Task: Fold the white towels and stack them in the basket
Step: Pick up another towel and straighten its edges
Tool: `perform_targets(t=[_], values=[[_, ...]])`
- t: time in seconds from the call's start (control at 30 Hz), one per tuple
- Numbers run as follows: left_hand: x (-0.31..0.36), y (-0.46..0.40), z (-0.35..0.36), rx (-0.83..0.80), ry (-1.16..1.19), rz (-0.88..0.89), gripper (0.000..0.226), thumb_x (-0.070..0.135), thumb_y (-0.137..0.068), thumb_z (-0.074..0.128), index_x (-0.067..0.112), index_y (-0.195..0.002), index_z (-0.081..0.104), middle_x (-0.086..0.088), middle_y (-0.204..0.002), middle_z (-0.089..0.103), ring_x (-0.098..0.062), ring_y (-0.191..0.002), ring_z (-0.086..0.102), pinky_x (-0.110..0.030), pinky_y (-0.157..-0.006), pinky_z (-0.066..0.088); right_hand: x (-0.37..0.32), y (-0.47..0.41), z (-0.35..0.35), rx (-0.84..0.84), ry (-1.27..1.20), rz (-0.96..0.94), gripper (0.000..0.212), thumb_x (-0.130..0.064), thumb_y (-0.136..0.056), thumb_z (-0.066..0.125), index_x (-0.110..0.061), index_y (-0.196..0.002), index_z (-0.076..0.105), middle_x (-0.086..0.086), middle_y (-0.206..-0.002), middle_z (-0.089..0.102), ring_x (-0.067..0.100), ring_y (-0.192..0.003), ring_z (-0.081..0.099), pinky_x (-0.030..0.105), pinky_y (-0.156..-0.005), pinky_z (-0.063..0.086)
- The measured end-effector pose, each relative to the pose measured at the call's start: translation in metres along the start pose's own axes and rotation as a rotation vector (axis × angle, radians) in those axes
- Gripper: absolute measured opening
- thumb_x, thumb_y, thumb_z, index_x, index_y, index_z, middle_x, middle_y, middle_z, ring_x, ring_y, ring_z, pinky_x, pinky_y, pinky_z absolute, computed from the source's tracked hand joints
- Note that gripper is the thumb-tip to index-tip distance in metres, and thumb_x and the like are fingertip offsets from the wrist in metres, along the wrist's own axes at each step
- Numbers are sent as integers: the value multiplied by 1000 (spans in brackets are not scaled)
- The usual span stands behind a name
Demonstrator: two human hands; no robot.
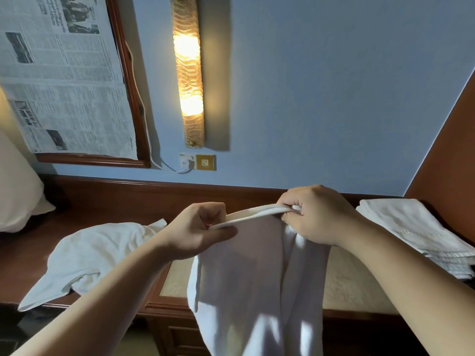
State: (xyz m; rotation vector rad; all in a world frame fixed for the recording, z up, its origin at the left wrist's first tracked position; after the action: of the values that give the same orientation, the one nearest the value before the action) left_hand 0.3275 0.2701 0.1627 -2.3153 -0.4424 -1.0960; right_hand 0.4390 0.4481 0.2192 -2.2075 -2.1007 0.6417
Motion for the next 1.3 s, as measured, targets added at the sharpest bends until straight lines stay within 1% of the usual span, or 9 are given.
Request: perform_targets(t=[0.13, 0.27, 0.43, 0.67, 0.8, 0.97, 1.07, 1.17, 1.3], values=[[-3, -3, 6, -31, -220, 3, 26, 42, -91, 78, 26, -75, 64, 6, -72, 64, -15, -65, 58, -32, -58, 48, 6, 2, 2, -24, 26, 20, 14, -38, -86, 56, -31, -83, 68, -11, -78, 67, 13, -75, 60, 39, -67, 53], [2, -1, 16, -15, -451, 226, 34, 40, -97, 71, 27, -67, 63, 12, -67, 52, -15, -63, 53, -17, -54, 39, 6, 4, 6, -22, 43, 24, 8, -33, -91, 64, -31, -83, 68, -12, -79, 67, 12, -76, 59, 34, -69, 51], [-24, 9, 18, 83, -420, 233, 48, 26, -94, 75, 20, -54, 49, 10, -66, 51, -14, -54, 48, -18, -50, 34, 5, 3, 0, 16, 50, 55, 10, -32, -91, 64, -31, -83, 69, -11, -77, 66, 12, -74, 58, 30, -66, 47], [-28, 17, 18, 217, -425, 210, 11, 31, -96, 69, 25, -88, 71, 16, -74, 61, -11, -66, 58, -21, -56, 45, 11, -1, -6, 27, 82, 89, 13, -32, -92, 62, -28, -82, 70, -9, -75, 66, 14, -75, 58, 28, -64, 44], [-47, 14, 22, 101, -217, 3, 19, 43, -97, 69, 31, -82, 72, 9, -75, 65, -12, -66, 58, -21, -60, 44, 13, -3, -10, 27, 85, 103, 16, -33, -93, 62, -28, -79, 69, -7, -73, 66, 16, -74, 59, 29, -63, 45], [-70, 17, 18, 56, -166, -208, 71, 86, -76, 63, 17, -65, 75, -7, -72, 70, -31, -67, 65, -41, -60, 55, 11, -3, -15, 41, 93, 100, 18, -34, -92, 63, -29, -75, 66, -8, -68, 62, 11, -70, 56, 27, -58, 39], [-63, 17, 17, 42, -195, -135, 52, 74, -79, 70, 25, -60, 74, 0, -72, 70, -26, -66, 67, -47, -62, 57, 12, -2, -10, 26, 107, 103, 16, -34, -93, 62, -28, -80, 70, -8, -70, 64, 14, -73, 58, 28, -62, 44], [-59, 20, 21, -40, 9, -186, 28, 50, -94, 73, 26, -90, 85, 4, -94, 79, -19, -88, 76, -40, -77, 62, 22, -2, -11, 38, 107, 135, 22, -34, -93, 61, -25, -73, 64, -7, -66, 61, 17, -71, 57, 28, -58, 40], [-67, 29, 25, -131, -8, -354, 30, 50, -93, 72, 24, -87, 86, 2, -88, 80, -17, -83, 76, -34, -74, 60, 35, 2, -14, 48, 101, 180, 27, -33, -94, 62, -21, -69, 60, -7, -63, 58, 13, -68, 54, 29, -58, 38]])
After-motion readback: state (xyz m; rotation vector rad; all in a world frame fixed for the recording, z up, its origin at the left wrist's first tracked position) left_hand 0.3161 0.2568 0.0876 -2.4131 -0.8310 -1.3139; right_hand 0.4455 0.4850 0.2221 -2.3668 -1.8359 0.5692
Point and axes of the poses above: each hand's wrist, its own y-axis away from the middle knuckle, its own z-axis out of the palm, x = y × z, the point moved 9 cm from there along -y, towards the middle knuckle
